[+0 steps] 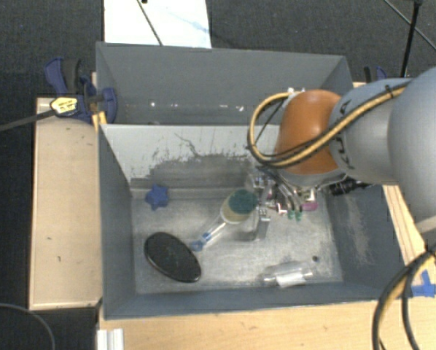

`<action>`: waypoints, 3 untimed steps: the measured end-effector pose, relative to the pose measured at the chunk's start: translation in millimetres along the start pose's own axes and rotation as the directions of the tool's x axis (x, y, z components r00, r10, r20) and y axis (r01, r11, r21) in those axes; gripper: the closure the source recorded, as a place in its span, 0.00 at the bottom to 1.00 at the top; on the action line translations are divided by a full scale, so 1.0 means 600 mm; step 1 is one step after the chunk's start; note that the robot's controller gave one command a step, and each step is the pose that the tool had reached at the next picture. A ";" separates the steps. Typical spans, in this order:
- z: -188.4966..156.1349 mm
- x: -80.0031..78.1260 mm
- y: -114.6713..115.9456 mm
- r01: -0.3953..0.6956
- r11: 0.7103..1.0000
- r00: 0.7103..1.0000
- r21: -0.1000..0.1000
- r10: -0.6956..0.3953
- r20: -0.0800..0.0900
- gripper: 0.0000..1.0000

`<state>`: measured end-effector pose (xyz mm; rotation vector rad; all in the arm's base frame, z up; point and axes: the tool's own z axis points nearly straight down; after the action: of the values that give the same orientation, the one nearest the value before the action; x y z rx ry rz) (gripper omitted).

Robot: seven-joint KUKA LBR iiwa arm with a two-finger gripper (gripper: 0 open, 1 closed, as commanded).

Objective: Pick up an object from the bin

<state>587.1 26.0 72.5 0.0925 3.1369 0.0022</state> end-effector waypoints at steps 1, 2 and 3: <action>-0.002 0.000 -0.001 0.006 1.000 1.000 0.002 -0.006 0.000 1.00; -0.336 0.016 -0.005 0.036 0.999 0.999 0.001 -0.036 0.009 1.00; -0.473 -0.008 -0.026 0.243 0.970 0.970 0.003 -0.243 0.008 1.00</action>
Offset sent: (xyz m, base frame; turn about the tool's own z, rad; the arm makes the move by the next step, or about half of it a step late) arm 0.0000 0.0000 0.0000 0.0000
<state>589.9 9.7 356.0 -0.2912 3.1161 -0.0014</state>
